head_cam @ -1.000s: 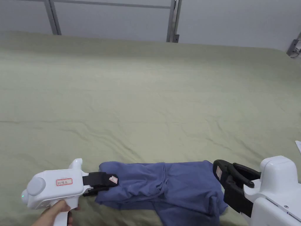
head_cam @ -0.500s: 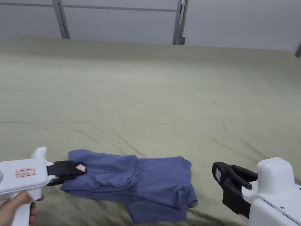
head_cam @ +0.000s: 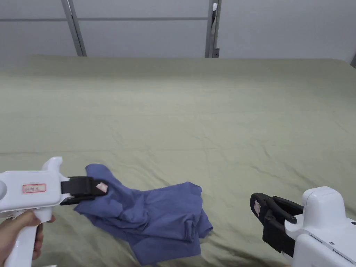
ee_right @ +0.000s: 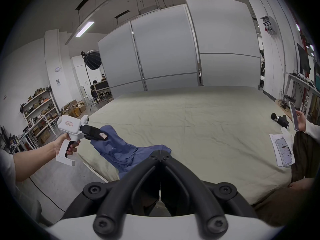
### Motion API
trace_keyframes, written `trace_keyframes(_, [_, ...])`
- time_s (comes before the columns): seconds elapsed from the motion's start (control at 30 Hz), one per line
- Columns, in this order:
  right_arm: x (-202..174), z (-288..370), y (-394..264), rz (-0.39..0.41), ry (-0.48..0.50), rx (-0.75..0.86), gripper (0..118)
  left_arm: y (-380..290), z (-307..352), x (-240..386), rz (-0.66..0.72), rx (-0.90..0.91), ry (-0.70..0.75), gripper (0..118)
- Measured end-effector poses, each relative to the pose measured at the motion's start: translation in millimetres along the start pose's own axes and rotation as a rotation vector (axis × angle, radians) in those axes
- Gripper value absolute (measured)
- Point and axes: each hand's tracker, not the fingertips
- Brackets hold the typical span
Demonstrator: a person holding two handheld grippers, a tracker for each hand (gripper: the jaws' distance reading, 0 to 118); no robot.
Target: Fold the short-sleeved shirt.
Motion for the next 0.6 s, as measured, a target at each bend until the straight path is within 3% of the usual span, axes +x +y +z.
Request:
trace_keyframes(0.33, [35.0, 29.5, -9.7, -0.063, -0.055, 0.024, 2, -8.7, -118.3, 94.7, -0.036, -0.175, -0.019, 17])
trace_keyframes(0.6, [68.2, 63.1, -16.3, -0.119, -0.152, 0.046, 2, -35.9, -221.6, 63.1, 0.039, -0.25, 0.084, 17])
